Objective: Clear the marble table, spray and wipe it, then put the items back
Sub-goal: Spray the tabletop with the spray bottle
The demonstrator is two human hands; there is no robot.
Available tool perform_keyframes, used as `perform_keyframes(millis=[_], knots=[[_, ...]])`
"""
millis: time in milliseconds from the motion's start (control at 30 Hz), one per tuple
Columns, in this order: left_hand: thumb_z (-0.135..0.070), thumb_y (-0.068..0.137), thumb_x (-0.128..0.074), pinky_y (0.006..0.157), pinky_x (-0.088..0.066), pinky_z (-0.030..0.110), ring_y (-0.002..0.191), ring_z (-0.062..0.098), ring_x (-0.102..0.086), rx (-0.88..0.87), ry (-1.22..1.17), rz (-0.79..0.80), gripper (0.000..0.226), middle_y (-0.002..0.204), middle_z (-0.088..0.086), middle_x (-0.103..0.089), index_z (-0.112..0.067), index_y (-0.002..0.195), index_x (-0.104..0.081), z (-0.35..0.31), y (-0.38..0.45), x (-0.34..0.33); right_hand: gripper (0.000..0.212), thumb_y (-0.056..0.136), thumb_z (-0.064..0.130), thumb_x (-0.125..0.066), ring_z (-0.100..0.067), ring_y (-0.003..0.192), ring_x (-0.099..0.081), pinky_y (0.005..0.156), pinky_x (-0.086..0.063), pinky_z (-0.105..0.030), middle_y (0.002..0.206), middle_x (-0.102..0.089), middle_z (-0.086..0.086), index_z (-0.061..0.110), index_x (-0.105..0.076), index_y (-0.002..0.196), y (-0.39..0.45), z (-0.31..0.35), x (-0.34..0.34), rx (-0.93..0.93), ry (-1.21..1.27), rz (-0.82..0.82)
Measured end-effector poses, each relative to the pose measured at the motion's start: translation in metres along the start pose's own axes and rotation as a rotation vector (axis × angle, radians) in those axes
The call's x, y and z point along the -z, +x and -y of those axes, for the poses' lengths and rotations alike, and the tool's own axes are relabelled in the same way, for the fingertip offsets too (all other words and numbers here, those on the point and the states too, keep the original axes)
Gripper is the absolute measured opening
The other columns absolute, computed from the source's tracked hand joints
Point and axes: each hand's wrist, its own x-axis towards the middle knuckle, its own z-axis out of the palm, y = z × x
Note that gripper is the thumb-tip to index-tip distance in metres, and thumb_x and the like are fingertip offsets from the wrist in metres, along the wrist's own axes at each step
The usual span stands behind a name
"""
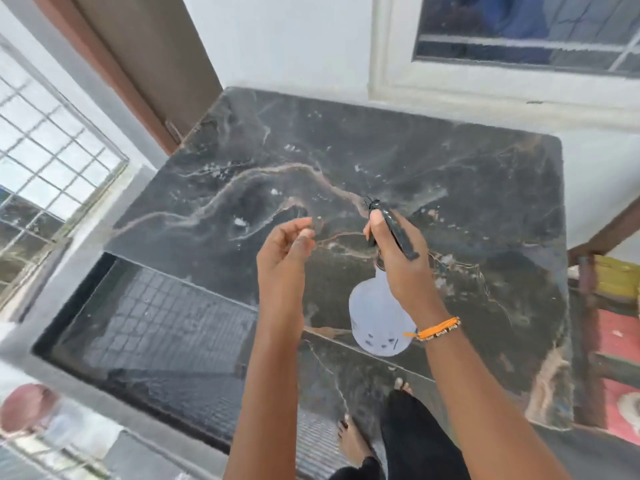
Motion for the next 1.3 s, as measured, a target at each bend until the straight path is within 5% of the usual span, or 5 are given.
perform_keyframes(millis=[167, 667, 900, 1100, 1300], knots=[[-0.014, 0.09, -0.056, 0.087, -0.047, 0.025, 0.081, 0.005, -0.059, 0.019, -0.025, -0.083, 0.022, 0.089, -0.007, -0.063, -0.032, 0.086, -0.068, -0.002, 0.041, 0.053, 0.051, 0.096, 0.038, -0.045, -0.038, 0.07, -0.048, 0.068, -0.04, -0.035, 0.074, -0.051, -0.03, -0.007, -0.051, 0.073, 0.038, -0.002, -0.07, 0.033, 0.027, 0.128], [-0.021, 0.092, -0.053, 0.071, -0.041, 0.019, 0.085, 0.005, -0.057, 0.166, 0.274, 0.024, 0.014, 0.096, -0.007, -0.064, -0.03, 0.092, -0.064, -0.002, 0.27, 0.142, 0.046, 0.072, 0.057, -0.054, -0.014, 0.081, -0.069, 0.053, -0.052, -0.022, 0.089, -0.072, -0.007, 0.014, -0.064, 0.083, 0.207, -0.034, -0.216, -0.575, 0.377, 0.298], [-0.029, 0.092, -0.052, 0.097, -0.04, 0.033, 0.109, 0.014, -0.052, 0.169, 0.603, 0.234, 0.024, 0.122, -0.001, -0.052, -0.022, 0.115, -0.057, 0.018, 0.368, 0.167, 0.046, 0.091, 0.052, -0.046, -0.013, 0.059, -0.065, 0.049, -0.047, -0.02, 0.068, -0.065, -0.005, 0.011, -0.059, 0.074, 0.264, -0.044, -0.27, -0.639, 0.414, 0.045], [-0.032, 0.09, -0.053, 0.115, -0.013, 0.05, 0.141, 0.03, -0.019, 0.036, 1.075, 0.363, 0.049, 0.148, 0.007, -0.03, -0.019, 0.135, -0.041, 0.034, 0.405, 0.184, 0.055, 0.085, 0.063, -0.046, -0.012, 0.055, -0.066, 0.056, -0.054, -0.024, 0.059, -0.068, 0.0, 0.02, -0.07, 0.059, 0.295, -0.056, -0.311, -0.632, 0.355, -0.046], [-0.026, 0.091, -0.054, 0.116, -0.003, 0.05, 0.144, 0.027, -0.014, -0.033, 1.058, 0.444, 0.051, 0.149, 0.005, -0.029, -0.017, 0.137, -0.036, 0.045, 0.426, 0.193, 0.048, 0.064, 0.063, -0.063, -0.014, 0.049, -0.062, 0.043, -0.049, -0.02, 0.053, -0.062, -0.001, 0.017, -0.069, 0.055, 0.298, -0.073, -0.322, -0.689, 0.425, -0.214]])
